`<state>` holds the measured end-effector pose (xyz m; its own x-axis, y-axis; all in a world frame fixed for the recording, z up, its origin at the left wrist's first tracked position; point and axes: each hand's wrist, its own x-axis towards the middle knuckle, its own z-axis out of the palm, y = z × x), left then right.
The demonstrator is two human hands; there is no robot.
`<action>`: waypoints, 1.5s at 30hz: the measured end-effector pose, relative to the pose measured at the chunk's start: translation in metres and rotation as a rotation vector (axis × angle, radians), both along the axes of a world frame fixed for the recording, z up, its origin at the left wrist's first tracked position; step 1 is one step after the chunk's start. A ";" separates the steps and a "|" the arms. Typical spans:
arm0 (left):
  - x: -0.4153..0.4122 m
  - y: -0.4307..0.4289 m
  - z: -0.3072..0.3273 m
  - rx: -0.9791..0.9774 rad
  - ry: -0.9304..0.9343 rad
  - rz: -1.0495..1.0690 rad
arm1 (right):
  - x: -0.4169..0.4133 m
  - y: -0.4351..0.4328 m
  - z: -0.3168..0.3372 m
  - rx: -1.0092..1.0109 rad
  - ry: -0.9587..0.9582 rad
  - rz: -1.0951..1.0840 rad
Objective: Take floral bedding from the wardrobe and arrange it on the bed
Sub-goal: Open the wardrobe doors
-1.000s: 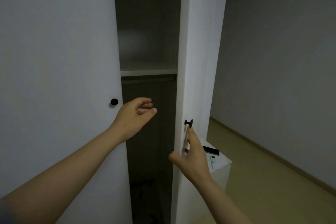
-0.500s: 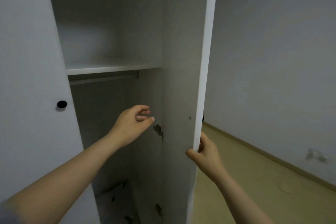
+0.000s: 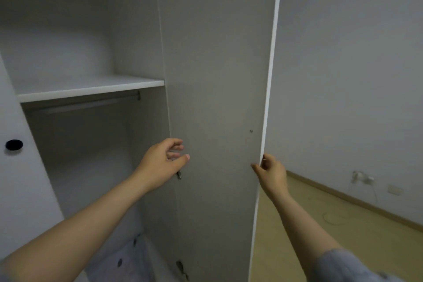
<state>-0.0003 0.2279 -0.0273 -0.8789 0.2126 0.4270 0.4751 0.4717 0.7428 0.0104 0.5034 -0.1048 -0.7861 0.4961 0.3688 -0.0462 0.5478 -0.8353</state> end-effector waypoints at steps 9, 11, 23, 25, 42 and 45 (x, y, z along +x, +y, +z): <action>-0.008 -0.007 -0.011 -0.015 0.023 0.016 | 0.037 -0.059 -0.012 0.142 0.350 0.043; -0.007 -0.016 -0.016 -0.001 0.012 0.019 | 0.035 -0.075 -0.012 0.180 0.291 0.146; -0.006 -0.160 -0.013 -0.069 0.136 0.270 | -0.014 -0.210 0.012 0.244 0.243 0.425; -0.003 -0.188 -0.011 -0.157 0.218 0.386 | -0.024 -0.236 0.015 0.235 0.250 0.472; -0.042 -0.253 -0.004 -0.199 0.267 0.948 | -0.153 -0.335 0.031 0.109 0.289 0.994; -0.049 -0.250 -0.003 -0.200 0.261 1.035 | -0.173 -0.341 0.032 0.062 0.268 1.100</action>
<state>-0.0492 -0.0226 -0.0298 -0.5591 -0.4930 0.6666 -0.0912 0.8357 0.5415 -0.1622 0.1619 -0.0728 -0.6761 -0.4404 0.5907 -0.7015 0.1396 -0.6989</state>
